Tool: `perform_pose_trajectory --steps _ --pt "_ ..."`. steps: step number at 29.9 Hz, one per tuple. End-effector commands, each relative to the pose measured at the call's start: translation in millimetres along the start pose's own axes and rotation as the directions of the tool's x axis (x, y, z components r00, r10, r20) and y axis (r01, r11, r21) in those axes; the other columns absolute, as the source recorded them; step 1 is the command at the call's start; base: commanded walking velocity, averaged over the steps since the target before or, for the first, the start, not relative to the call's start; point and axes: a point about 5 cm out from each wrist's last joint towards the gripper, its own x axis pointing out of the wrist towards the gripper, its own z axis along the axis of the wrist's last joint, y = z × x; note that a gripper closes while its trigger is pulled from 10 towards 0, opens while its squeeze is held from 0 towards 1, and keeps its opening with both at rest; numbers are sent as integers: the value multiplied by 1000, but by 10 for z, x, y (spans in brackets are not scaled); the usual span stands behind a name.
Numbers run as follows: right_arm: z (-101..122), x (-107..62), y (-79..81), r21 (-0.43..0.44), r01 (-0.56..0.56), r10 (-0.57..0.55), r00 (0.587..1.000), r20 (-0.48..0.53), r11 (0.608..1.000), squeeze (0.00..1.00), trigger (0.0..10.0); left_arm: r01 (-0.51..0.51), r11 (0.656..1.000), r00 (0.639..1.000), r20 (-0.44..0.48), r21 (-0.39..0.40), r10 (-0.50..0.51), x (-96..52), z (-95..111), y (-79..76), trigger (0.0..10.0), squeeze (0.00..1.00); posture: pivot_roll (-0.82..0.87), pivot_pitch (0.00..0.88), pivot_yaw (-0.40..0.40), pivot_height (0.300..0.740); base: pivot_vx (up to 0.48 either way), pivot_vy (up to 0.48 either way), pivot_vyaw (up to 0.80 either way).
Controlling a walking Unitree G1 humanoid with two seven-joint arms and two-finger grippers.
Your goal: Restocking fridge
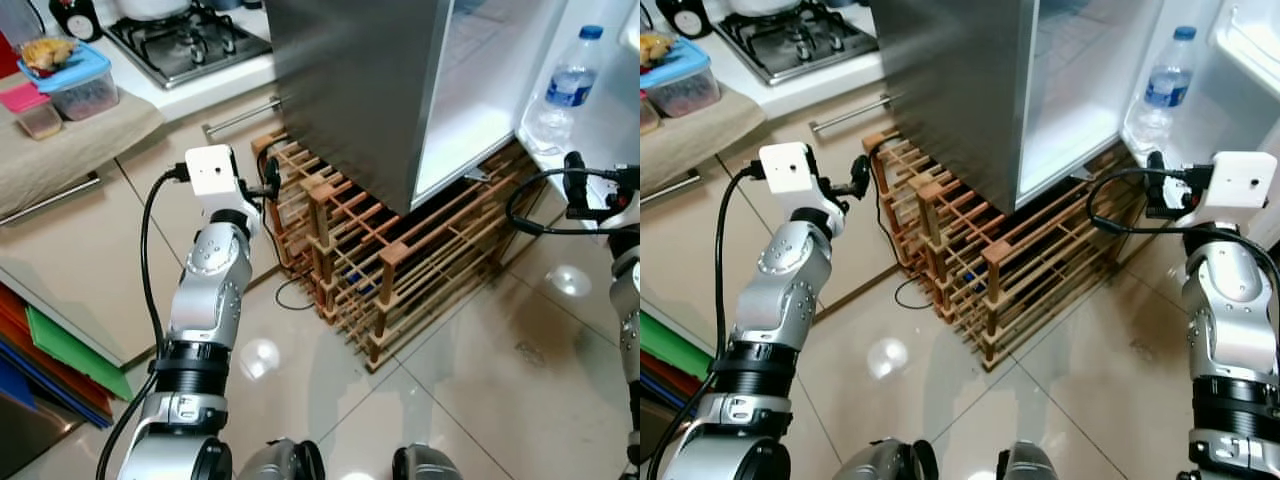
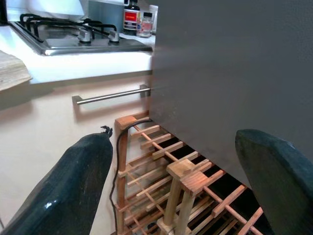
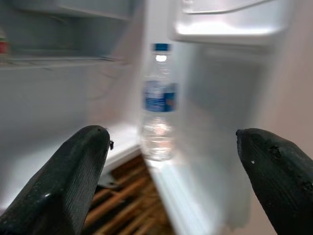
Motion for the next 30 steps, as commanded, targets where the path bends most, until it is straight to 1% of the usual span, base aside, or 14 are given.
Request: perform_pose_trajectory --steps 1,8,11,12,14,15,18,20,21,22,24,25,27,30 --pt "-33 20 -153 -21 44 -45 999 -22 999 0 10000 -11 1000 1000 -15 9 11 0 -40 37 10000 0 -207 58 116 740 0 0 0" --pt "-150 142 -464 -48 134 -137 987 -79 990 0 10000 3 1000 1000 -29 8 -3 17 -70 -15 10000 0 -211 57 118 740 0 0 0" --pt "-185 101 -736 -137 236 -252 961 -117 962 0 10000 5 1000 1000 -24 8 -5 16 -57 -26 10000 0 -203 65 109 740 0 0 0" --pt "-163 10 -1047 -286 344 -390 912 -122 894 0 10000 4 1000 1000 -22 7 -3 11 -51 -22 10000 0 -204 68 108 740 0 0 0" --pt "-98 -82 -1286 -402 430 -501 861 -87 809 0 10000 0 1000 1000 -26 6 0 4 -62 -10 10000 0 -207 72 108 740 0 0 0" --pt "-19 -170 -1485 -466 504 -584 811 -33 727 0 10000 -3 1000 999 -33 5 3 -5 -82 -1 10000 0 -209 76 109 740 0 0 0" --pt "122 -245 -1641 -518 563 -626 777 67 644 0 10000 -2 1000 999 -37 3 2 -12 -90 0 10000 0 -210 79 110 740 0 0 0" --pt "191 -194 -1542 -489 551 -577 809 112 676 0 10000 -1 1000 999 -33 3 1 -5 -76 -7 10000 0 -210 79 110 740 0 0 0" --pt "203 -27 -1109 -408 392 -372 919 131 825 0 10000 1 1000 999 -32 3 -1 1 -70 -10 10000 0 -214 81 112 740 0 0 0" --pt "203 -27 -1109 -408 392 -372 919 131 825 0 10000 1 1000 999 -32 3 -1 1 -70 -10 10000 0 -214 81 112 740 0 0 0" --pt "135 87 -656 -326 193 -164 980 114 925 0 10000 2 1000 999 -32 3 -1 4 -74 -12 10000 0 -216 81 114 740 0 0 0" --pt "135 87 -656 -326 193 -164 980 114 925 0 10000 2 1000 999 -32 3 -1 4 -74 -12 10000 0 -216 81 114 740 0 0 0" --pt "60 131 -223 -222 18 2 996 88 975 0 10000 2 1000 999 -34 3 -2 5 -80 -16 10000 0 -216 81 114 740 0 0 0" --pt "-48 121 160 -93 -111 115 992 47 989 0 10000 -1 1000 1000 -29 1 1 3 -78 -7 10000 0 -203 82 105 740 0 0 0"
